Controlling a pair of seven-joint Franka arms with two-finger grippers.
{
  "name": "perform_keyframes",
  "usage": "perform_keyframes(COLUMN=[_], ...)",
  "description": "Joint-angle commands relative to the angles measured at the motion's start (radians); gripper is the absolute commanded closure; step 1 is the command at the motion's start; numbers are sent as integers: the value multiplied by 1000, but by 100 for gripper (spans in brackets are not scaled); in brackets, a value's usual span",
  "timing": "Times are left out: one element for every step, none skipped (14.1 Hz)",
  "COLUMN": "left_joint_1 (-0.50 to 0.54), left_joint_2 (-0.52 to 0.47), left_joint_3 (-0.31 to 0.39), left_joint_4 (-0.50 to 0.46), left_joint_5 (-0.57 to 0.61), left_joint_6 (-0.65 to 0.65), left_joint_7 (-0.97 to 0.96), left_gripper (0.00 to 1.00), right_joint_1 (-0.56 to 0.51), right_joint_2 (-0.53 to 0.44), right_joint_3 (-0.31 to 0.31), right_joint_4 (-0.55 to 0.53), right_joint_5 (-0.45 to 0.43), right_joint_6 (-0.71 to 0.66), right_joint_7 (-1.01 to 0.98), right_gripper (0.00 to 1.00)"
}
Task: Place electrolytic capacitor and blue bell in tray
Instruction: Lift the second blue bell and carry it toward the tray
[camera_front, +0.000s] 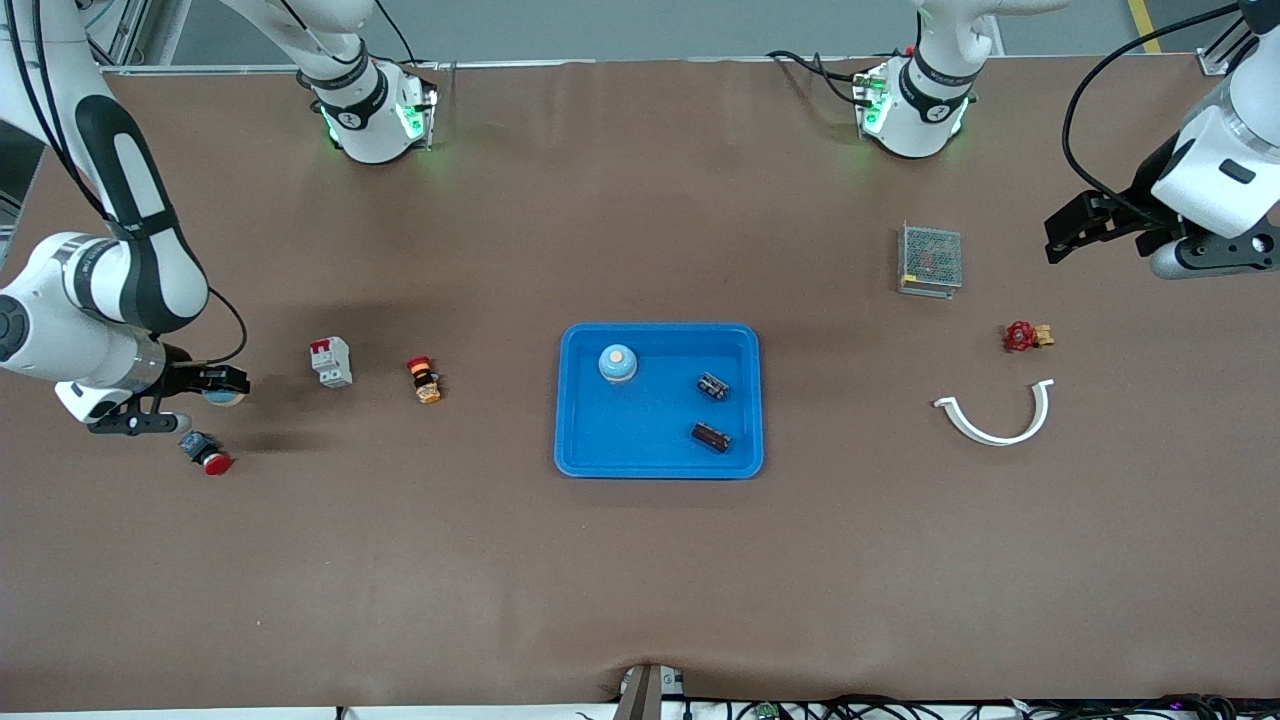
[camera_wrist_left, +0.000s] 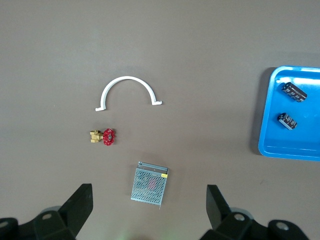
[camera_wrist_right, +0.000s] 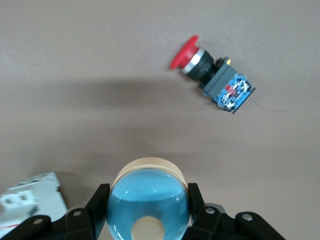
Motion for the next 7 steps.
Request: perform_keyframes(left_joint_1=[15, 15, 15, 15, 15, 17, 17], left_joint_2=[-1, -1, -1, -3, -1, -3, -3], left_joint_3=[1, 1, 1, 1, 1, 1, 1], left_joint_4=[1, 2, 2, 2, 2, 2, 2], left_joint_5=[-10, -10, -10, -10, -10, -10, -10], left_joint_6=[3, 3, 3, 3, 3, 3, 3], left_joint_7=[7, 10, 10, 10, 10, 10, 10], left_gripper=[0, 0, 0, 0, 0, 0, 0], right_joint_1=[69, 101, 132, 165, 193, 224, 259], right_joint_2=[-46, -58, -66, -68, -68, -68, -69], right_joint_3=[1, 1, 1, 1, 1, 1, 1], right_joint_4=[22, 24, 24, 24, 24, 24, 25], right_joint_5=[-5, -3, -3, -3, 9, 35, 59], right_joint_6=[-69, -73, -76, -81, -81, -79, -78], right_joint_7=[129, 190, 253, 311, 363, 416, 468], right_gripper=[100, 100, 100, 100, 100, 100, 100])
